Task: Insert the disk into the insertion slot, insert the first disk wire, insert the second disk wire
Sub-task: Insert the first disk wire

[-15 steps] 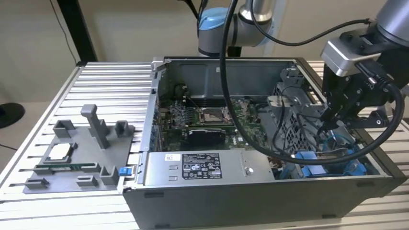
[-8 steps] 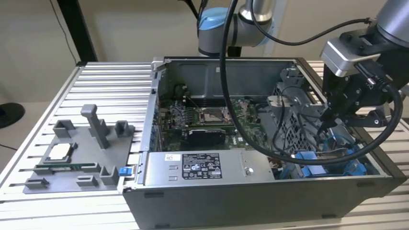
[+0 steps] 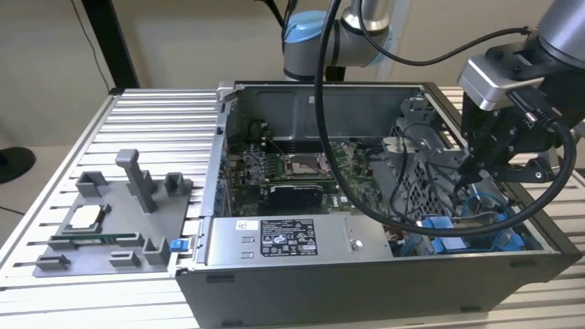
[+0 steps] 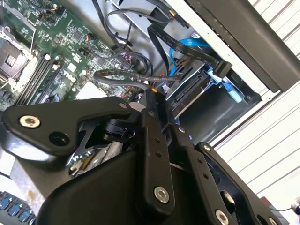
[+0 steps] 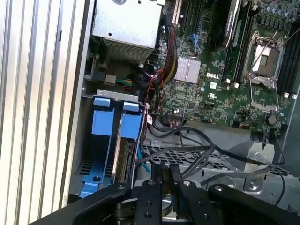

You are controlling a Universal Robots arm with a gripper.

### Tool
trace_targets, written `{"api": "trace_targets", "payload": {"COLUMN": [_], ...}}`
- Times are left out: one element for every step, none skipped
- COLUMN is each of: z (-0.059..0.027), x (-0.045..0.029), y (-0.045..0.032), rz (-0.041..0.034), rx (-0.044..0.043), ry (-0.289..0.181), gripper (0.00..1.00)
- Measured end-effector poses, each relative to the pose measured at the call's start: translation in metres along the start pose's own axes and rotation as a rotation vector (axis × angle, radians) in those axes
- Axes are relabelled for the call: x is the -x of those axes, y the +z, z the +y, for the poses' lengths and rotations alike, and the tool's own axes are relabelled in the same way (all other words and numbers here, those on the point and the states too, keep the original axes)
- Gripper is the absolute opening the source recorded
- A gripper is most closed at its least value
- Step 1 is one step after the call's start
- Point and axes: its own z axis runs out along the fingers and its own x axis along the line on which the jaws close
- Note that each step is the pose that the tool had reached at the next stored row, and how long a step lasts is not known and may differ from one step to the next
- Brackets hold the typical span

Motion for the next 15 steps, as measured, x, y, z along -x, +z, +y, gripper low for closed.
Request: {"api": "trace_targets", "payload": {"z": [0.0000, 0.0000, 0.0000, 0.0000, 0.0000, 0.0000, 0.0000, -0.0002, -0.0006, -0.0009, -0.0014, -0.0019, -0.0026, -0.0034, -0.0042], "x": [0.0000, 0.0000, 0.0000, 0.0000, 0.0000, 0.0000, 0.0000, -0.0002, -0.0008, -0.0015, -0.0024, -0.0033, -0.0042, -0.0052, -0.0062], "y": [0.0000, 0.0000, 0.0000, 0.0000, 0.0000, 0.0000, 0.0000, 0.0002, 0.0003, 0.0005, 0.0005, 0.0007, 0.0009, 0.0010, 0.0011], "rz": [0.0000, 0.0000, 0.0000, 0.0001, 0.0001, 0.0001, 0.0003, 0.0003, 0.0004, 0.0003, 0.0006, 0.0007, 0.0007, 0.0009, 0.0009], "rx": [0.0000, 0.0000, 0.0000, 0.0000, 0.0000, 0.0000, 0.0001, 0.0001, 0.0001, 0.0001, 0.0001, 0.0001, 0.0002, 0.0002, 0.0002], "ry": [0.000, 0.000, 0.000, 0.000, 0.000, 0.000, 0.000, 0.000, 0.000, 0.000, 0.000, 0.000, 0.000, 0.000, 0.000], "gripper": [0.00, 0.00, 0.00, 0.00, 0.00, 0.00, 0.00, 0.00, 0.00, 0.00, 0.00, 0.00, 0.00, 0.00, 0.00]}}
